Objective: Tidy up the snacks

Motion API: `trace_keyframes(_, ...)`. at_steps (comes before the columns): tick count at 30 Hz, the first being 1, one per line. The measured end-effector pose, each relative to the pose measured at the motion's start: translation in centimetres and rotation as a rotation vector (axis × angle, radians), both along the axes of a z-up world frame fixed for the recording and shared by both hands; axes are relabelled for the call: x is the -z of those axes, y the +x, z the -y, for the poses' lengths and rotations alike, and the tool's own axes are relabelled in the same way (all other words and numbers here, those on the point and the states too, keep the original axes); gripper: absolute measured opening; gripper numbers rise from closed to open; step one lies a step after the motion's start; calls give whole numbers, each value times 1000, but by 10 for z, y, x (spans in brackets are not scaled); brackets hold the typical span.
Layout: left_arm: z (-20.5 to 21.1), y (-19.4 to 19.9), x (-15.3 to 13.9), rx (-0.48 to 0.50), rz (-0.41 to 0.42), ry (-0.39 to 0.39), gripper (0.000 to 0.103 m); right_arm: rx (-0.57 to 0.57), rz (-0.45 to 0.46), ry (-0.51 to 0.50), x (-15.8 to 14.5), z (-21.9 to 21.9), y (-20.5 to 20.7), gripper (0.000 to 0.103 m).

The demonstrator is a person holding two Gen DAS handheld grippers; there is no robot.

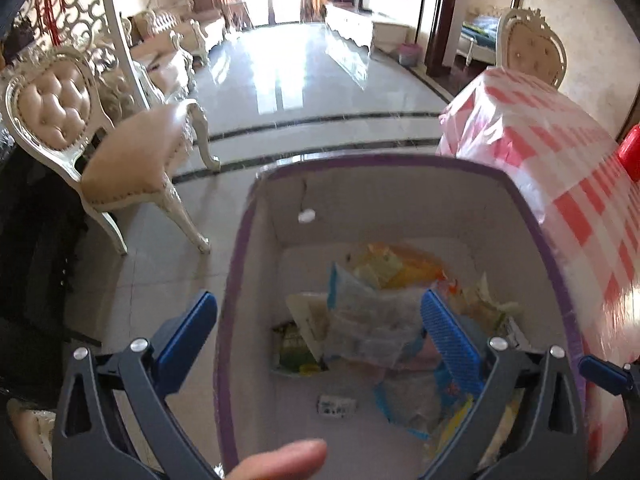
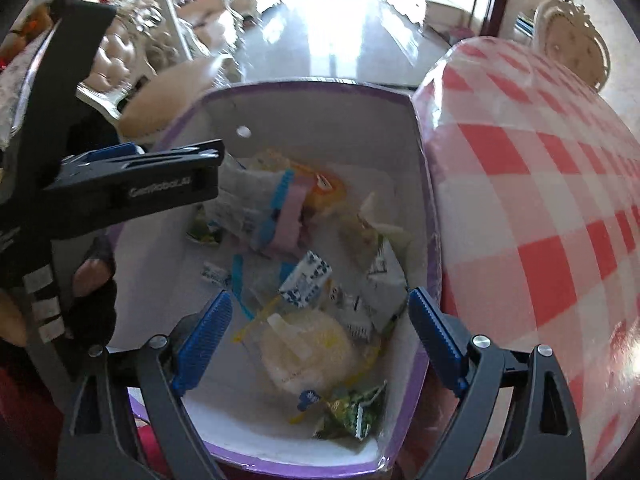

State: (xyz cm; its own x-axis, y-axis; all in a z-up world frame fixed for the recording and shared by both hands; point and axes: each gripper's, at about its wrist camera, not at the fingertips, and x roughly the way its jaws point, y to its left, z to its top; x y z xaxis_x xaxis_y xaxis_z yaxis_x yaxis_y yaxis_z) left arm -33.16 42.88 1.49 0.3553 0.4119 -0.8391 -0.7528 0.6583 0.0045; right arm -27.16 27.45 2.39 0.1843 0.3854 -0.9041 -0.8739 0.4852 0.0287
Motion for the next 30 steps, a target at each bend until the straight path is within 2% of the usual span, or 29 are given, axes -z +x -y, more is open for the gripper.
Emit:
trace_keyframes(2, 0, 0, 4, -3, -22, -11, 102, 8, 14, -32, 2, -3, -3, 87)
trace_keyframes(8, -2, -3, 5, 3, -3, -41, 102, 25, 11, -56, 6, -5, -4, 87)
trace_keyframes(30, 7, 4, 4, 40, -1, -69, 102, 40, -9, -35, 2, -2, -2, 87)
